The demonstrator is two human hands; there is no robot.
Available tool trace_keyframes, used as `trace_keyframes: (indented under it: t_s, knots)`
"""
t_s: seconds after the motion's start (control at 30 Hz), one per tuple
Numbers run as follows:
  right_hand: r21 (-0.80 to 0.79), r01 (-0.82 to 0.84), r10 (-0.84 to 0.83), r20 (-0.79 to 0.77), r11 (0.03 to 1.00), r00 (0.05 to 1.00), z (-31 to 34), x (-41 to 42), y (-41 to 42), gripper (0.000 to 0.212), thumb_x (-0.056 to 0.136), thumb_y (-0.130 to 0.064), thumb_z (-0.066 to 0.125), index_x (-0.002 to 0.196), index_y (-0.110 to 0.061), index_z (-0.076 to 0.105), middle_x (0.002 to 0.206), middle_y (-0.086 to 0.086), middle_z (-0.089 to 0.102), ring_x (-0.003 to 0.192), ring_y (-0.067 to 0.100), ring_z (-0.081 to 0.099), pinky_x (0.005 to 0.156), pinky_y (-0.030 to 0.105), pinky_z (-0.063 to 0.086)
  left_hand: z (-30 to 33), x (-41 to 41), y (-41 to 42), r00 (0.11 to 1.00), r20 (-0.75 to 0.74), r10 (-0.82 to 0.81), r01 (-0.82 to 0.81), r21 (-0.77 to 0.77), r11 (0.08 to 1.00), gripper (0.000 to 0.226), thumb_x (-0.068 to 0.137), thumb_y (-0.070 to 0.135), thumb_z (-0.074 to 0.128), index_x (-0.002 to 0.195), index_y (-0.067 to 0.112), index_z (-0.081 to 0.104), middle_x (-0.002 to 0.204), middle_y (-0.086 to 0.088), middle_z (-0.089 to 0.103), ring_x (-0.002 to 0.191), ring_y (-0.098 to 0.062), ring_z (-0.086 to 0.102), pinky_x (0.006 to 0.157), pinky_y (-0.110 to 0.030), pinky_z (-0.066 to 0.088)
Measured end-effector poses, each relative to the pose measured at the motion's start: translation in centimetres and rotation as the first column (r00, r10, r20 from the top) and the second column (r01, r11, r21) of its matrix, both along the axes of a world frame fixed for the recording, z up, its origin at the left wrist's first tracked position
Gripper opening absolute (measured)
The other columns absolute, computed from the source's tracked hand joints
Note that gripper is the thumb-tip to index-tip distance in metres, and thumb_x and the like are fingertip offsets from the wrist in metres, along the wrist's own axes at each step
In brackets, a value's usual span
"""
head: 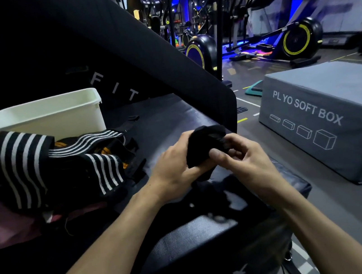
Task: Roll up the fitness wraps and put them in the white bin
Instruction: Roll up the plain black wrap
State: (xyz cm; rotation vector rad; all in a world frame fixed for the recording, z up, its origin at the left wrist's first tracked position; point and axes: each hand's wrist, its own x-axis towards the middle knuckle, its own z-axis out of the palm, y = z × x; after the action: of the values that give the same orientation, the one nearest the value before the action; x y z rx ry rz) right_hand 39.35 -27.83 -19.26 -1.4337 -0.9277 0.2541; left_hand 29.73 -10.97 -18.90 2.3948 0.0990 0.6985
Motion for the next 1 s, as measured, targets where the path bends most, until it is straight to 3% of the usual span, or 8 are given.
trace_keyframes:
  t_s: [0.1, 0.23, 0.37, 0.5, 0.6, 0.73, 0.83, 1.0]
  knots:
    - [0.037, -0.09, 0.094, -0.154, 0.995, 0.984, -0.1, -0.3, -0.6, 0.026, 0.081, -0.038, 0.081, 0.097, -0.023, 0.066, 0.097, -0.004, 0.07, 0.089, 0.012, 0.065, 0.082, 0.041, 0.052, 0.9, -0.7, -0.5, 0.997, -0.048, -0.056, 0.053, -0.071, 0.996, 0.07, 0.079, 0.067, 0.067, 0.137, 0.029, 0.052, 0.11, 0.008, 0.072, 0.101, -0.011, 0.069, 0.089, -0.044, 0.055]
    - [0.106, -0.335, 0.35, -0.351, 0.936, 0.868, 0.2, -1.9, -0.9, 0.058, 0.073, -0.044, 0.089, 0.111, -0.013, 0.058, 0.111, 0.009, 0.066, 0.099, 0.025, 0.065, 0.082, 0.043, 0.055, 0.9, -4.1, -1.9, 0.982, -0.041, -0.182, 0.163, -0.291, 0.943, 0.065, 0.089, 0.052, 0.072, 0.143, 0.024, 0.049, 0.128, 0.001, 0.067, 0.121, -0.019, 0.064, 0.104, -0.05, 0.05]
    - [0.11, -0.397, 0.41, -0.341, 0.911, 0.846, 0.6, -4.9, -0.3, 0.055, 0.073, -0.033, 0.084, 0.108, -0.006, 0.051, 0.097, 0.007, 0.066, 0.087, 0.017, 0.064, 0.069, 0.027, 0.054, 0.3, -8.2, -2.8, 0.975, -0.038, -0.22, 0.183, -0.433, 0.883, 0.055, 0.096, 0.04, 0.065, 0.144, 0.025, 0.045, 0.137, 0.008, 0.061, 0.133, -0.009, 0.054, 0.111, -0.029, 0.044]
    - [0.058, -0.4, 0.401, -0.239, 0.915, 0.884, 0.3, -6.3, 0.1, 0.052, 0.073, -0.025, 0.085, 0.102, -0.004, 0.048, 0.096, 0.007, 0.069, 0.087, 0.016, 0.065, 0.072, 0.026, 0.055, -0.8, -11.2, -2.0, 0.982, -0.179, -0.057, 0.03, -0.148, 0.989, 0.042, 0.091, 0.065, 0.044, 0.129, 0.05, 0.039, 0.124, 0.033, 0.04, 0.127, 0.003, 0.037, 0.113, -0.028, 0.031]
    - [0.016, -0.408, 0.405, -0.161, 0.913, 0.9, -0.1, -6.9, 0.6, 0.048, 0.075, -0.017, 0.089, 0.1, -0.009, 0.048, 0.098, 0.012, 0.07, 0.09, 0.019, 0.068, 0.077, 0.031, 0.056, -1.2, -12.5, -1.5, 0.99, -0.113, -0.081, 0.047, -0.278, 0.959, 0.036, 0.086, 0.059, 0.047, 0.119, 0.045, 0.049, 0.117, 0.016, 0.049, 0.112, 0.006, 0.047, 0.099, -0.019, 0.036]
    - [0.016, -0.354, 0.354, -0.067, 0.935, 0.933, -0.4, -7.8, 1.0, 0.056, 0.076, -0.014, 0.087, 0.119, -0.019, 0.051, 0.107, 0.016, 0.072, 0.095, 0.027, 0.073, 0.082, 0.036, 0.06, -1.7, -13.2, -1.2, 0.998, 0.058, -0.003, 0.026, -0.399, 0.916, 0.053, 0.094, 0.049, 0.058, 0.142, 0.028, 0.057, 0.126, 0.012, 0.067, 0.12, 0.001, 0.06, 0.103, -0.018, 0.043]
    - [-0.018, -0.297, 0.297, 0.07, 0.955, 0.952, -0.9, -7.6, 1.1, 0.056, 0.077, -0.013, 0.087, 0.125, -0.019, 0.059, 0.113, 0.007, 0.073, 0.104, 0.026, 0.073, 0.089, 0.036, 0.059, -1.9, -13.4, -1.1, 0.99, 0.109, 0.085, -0.035, -0.396, 0.918, 0.047, 0.094, 0.038, 0.064, 0.14, 0.028, 0.062, 0.102, 0.02, 0.073, 0.092, 0.004, 0.067, 0.086, -0.014, 0.048]
    - [-0.084, -0.137, 0.159, 0.412, 0.987, 0.897, -0.7, -7.1, 0.8, 0.04, 0.083, -0.025, 0.082, 0.12, -0.019, 0.069, 0.11, -0.01, 0.074, 0.097, 0.007, 0.073, 0.082, 0.022, 0.059, -2.2, -13.0, -1.0, 0.968, 0.175, 0.181, -0.111, -0.346, 0.932, 0.042, 0.092, 0.025, 0.065, 0.133, 0.029, 0.068, 0.11, 0.01, 0.076, 0.098, -0.004, 0.072, 0.088, -0.02, 0.052]
